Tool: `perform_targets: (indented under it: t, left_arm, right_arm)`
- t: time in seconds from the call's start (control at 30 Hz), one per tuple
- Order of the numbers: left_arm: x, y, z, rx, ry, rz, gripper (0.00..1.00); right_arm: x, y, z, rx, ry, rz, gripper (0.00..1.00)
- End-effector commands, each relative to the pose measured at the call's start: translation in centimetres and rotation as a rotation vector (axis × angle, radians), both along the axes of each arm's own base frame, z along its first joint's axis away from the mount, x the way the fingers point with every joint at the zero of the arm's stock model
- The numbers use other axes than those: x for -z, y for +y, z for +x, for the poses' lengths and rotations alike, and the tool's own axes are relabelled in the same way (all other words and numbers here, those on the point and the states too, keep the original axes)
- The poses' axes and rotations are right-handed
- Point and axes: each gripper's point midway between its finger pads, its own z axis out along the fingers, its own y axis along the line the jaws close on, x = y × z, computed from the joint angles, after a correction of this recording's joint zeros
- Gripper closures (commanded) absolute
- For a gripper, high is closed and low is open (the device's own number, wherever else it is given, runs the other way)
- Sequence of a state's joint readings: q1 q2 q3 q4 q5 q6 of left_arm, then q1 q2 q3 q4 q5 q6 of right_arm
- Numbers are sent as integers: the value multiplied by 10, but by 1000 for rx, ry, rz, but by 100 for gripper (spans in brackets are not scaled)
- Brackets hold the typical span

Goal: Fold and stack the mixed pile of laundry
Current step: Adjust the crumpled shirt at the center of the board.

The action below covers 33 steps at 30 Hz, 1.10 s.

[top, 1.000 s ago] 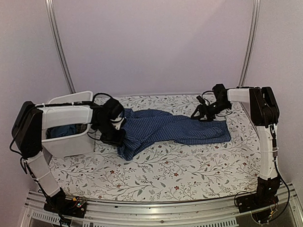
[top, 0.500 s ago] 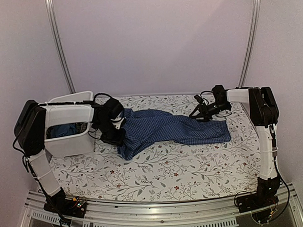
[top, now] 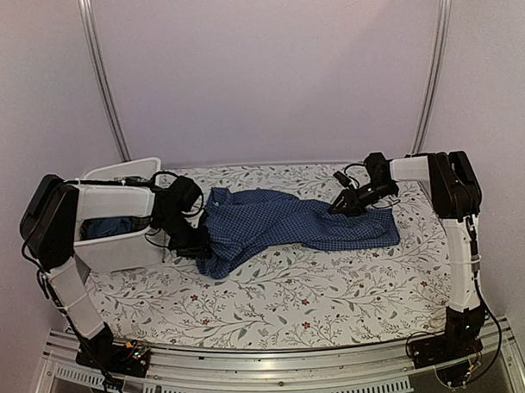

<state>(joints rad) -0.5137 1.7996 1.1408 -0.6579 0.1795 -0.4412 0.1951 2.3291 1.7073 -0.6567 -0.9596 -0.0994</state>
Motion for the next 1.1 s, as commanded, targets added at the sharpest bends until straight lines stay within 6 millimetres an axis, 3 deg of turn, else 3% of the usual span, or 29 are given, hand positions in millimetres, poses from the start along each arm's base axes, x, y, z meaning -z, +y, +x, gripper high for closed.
perform_targets:
  t: [0.0,0.17,0.43,0.73,0.83,1.07]
  left_arm:
    - [-20,4,4,-53,-49,-72,58]
    - [-22,17,-9,-106,-48,-104,49]
    - [-17,22,-27,-140,-35,-145,35]
    - [-31,11,-23,-123,-96,-223,31]
    - [-36,5,-21,-117,-121,-273,29]
    - [-45,-16,-31,-41,-232,-421,29]
  right_arm:
    - [-42,7,0,-20,-91,35,79]
    - [-71,-4,-1,23,-178,-37,99]
    - [-110,-31,0,139,-268,-88,100]
    - [-160,-128,30,514,-376,-220,100]
    - [-157,-146,29,589,-357,-255,100]
    - [-123,-147,15,587,-276,-280,100]
